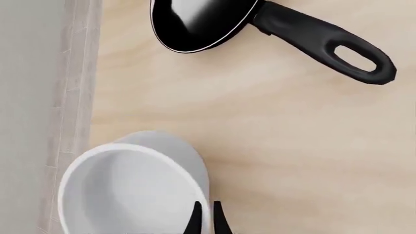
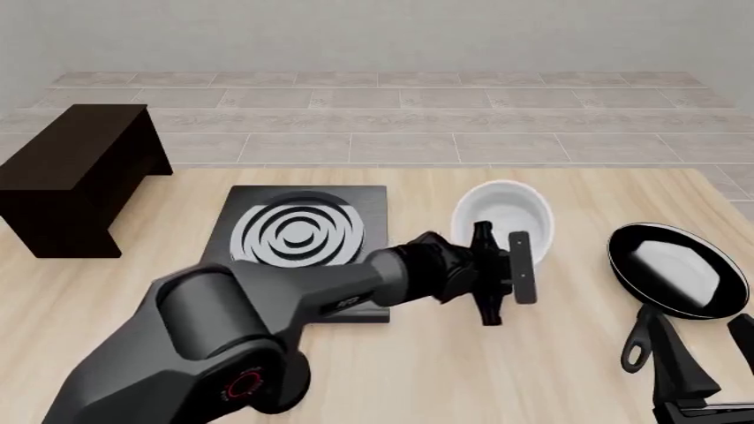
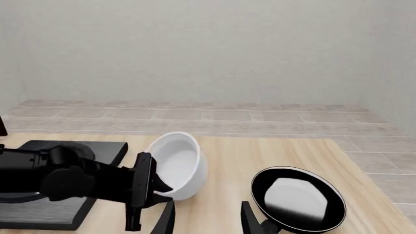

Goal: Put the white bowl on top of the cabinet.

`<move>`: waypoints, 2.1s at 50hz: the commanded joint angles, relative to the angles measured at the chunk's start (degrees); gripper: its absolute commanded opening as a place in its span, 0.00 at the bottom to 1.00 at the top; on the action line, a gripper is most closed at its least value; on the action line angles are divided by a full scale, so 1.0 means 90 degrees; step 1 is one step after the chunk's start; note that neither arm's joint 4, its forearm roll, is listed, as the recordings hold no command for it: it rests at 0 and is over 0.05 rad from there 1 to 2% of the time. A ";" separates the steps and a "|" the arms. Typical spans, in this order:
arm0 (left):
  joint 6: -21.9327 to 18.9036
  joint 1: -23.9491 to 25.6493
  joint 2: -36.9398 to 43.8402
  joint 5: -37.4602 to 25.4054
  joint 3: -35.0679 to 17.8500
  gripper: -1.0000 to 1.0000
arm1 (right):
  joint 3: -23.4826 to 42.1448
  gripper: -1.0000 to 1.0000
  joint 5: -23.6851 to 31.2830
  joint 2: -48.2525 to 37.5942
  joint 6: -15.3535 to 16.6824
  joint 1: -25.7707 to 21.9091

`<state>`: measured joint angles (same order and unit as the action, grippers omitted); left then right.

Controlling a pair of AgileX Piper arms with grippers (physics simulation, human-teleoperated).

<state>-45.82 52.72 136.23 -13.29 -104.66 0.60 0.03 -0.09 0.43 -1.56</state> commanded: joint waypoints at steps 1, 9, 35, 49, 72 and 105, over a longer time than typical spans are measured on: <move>-0.0510 -0.0166 -0.0150 0.0448 0.0632 0.00 | 0.0019 1.00 0.0021 0.0003 0.0001 0.0000; -0.0865 -0.0474 -0.0257 0.0708 0.0773 0.00 | 0.0009 1.00 0.0012 0.0001 -0.0001 0.0000; -0.0534 -0.0624 -0.1720 0.1758 0.2240 0.00 | 0.0009 1.00 0.0011 0.0002 0.0000 0.0000; -0.0212 -0.0671 -0.2461 0.2007 0.2887 0.00 | 0.0009 1.00 0.0010 0.0002 0.0001 0.0000; 0.0120 -0.0875 -0.4092 0.2147 0.4660 0.00 | 0.0009 1.00 0.0012 0.0002 0.0001 -0.0001; 0.1315 -0.3548 -0.6265 0.0443 0.4423 0.00 | 0.0009 1.00 0.0012 0.0002 0.0000 0.0000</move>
<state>-35.65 28.66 83.30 -1.72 -59.54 0.68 0.13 -0.07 0.43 -1.56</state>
